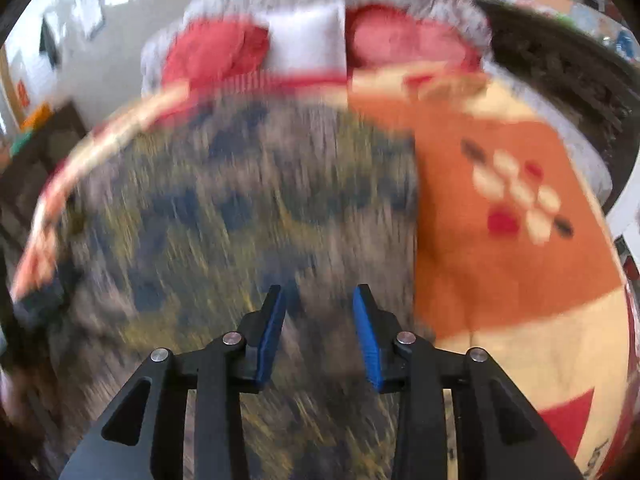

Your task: Fold small clothes

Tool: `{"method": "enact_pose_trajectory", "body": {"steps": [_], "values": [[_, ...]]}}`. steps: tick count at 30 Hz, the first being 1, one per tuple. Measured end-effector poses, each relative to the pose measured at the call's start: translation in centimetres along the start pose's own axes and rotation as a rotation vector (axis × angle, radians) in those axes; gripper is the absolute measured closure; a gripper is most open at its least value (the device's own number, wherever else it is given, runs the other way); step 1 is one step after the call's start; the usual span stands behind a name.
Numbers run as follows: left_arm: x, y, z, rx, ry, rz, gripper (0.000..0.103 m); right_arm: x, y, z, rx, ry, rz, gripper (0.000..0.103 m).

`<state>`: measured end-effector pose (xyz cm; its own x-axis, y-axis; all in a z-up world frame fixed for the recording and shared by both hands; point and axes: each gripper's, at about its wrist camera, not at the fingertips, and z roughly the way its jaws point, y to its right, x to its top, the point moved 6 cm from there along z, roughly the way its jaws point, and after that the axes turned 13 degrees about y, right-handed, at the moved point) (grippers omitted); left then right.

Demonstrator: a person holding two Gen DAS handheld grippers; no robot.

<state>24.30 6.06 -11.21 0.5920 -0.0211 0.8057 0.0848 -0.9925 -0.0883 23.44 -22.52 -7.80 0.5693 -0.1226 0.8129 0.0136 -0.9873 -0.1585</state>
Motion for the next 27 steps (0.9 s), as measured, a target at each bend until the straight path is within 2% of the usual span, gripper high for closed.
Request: {"method": "enact_pose_trajectory", "body": {"steps": [1, 2, 3, 4, 6, 7, 8, 9, 10, 12, 13, 17, 18, 19, 20, 21, 24, 25, 27], "values": [[0.7, 0.1, -0.3, -0.008, 0.024, -0.006, 0.067, 1.1, -0.1, 0.5, -0.007, 0.023, 0.011, 0.061], [1.6, 0.2, -0.5, -0.009, 0.052, -0.005, 0.058, 2.0, -0.2, 1.2, -0.004, 0.036, 0.019, 0.061], [2.5, 0.3, -0.1, 0.007, 0.07, 0.0, 0.053, 2.6, -0.2, 2.3, 0.006, 0.026, 0.033, 0.061], [2.6, 0.4, 0.8, 0.01, 0.053, -0.002, 0.049, 2.7, -0.1, 3.5, 0.007, 0.009, 0.046, 0.061], [1.7, 0.4, 2.5, 0.023, 0.007, 0.001, 0.049, 2.2, 0.0, 5.6, -0.008, -0.028, 0.034, 0.061], [1.0, 0.5, 3.2, 0.019, -0.005, 0.0, 0.048, 1.4, 0.2, 6.8, -0.008, -0.047, 0.024, 0.055], [0.3, 0.4, 3.2, 0.011, 0.019, -0.006, 0.048, 0.8, 0.8, 7.2, 0.0, -0.028, 0.032, 0.05], [0.3, 0.2, 3.0, 0.002, 0.034, -0.022, 0.048, 0.5, 1.4, 7.3, -0.004, -0.007, 0.04, 0.036], [0.4, 0.0, 3.1, -0.007, 0.034, -0.036, 0.048, 0.1, 2.3, 7.4, 0.001, 0.0, 0.063, 0.029], [0.3, -0.3, 3.5, -0.041, 0.019, -0.077, 0.047, -0.4, 3.4, 7.9, 0.07, -0.007, 0.147, 0.028], [0.3, -0.4, 3.6, -0.048, 0.016, -0.086, 0.047, -0.4, 3.5, 8.1, 0.083, -0.015, 0.156, 0.028], [0.2, -0.3, 3.6, -0.03, 0.017, -0.067, 0.046, 0.3, 2.5, 7.8, 0.02, -0.045, 0.08, 0.027], [0.2, -0.3, 3.6, -0.027, 0.018, -0.065, 0.046, 0.8, 2.3, 7.4, 0.007, -0.051, 0.072, 0.03], [0.2, -0.3, 3.6, -0.029, 0.018, -0.067, 0.046, 1.7, 1.3, 6.5, 0.005, -0.035, 0.048, 0.046], [0.2, -0.1, 3.7, -0.031, 0.017, -0.071, 0.046, 2.2, 0.2, 5.8, 0.012, -0.024, 0.025, 0.052], [0.2, -0.2, 3.7, -0.033, 0.018, -0.074, 0.046, 2.5, -1.0, 5.2, 0.026, -0.016, -0.005, 0.054], [0.1, -0.2, 3.8, -0.03, 0.017, -0.069, 0.046, 1.9, -7.3, 3.6, 0.149, 0.005, -0.14, 0.054], [0.1, -0.3, 3.8, -0.029, 0.017, -0.068, 0.046, 1.3, -9.2, 3.7, 0.147, 0.007, -0.191, 0.054], [0.1, -0.2, 3.8, -0.026, 0.014, -0.064, 0.045, -0.3, -10.4, 5.4, 0.127, -0.019, -0.211, 0.054]]}}
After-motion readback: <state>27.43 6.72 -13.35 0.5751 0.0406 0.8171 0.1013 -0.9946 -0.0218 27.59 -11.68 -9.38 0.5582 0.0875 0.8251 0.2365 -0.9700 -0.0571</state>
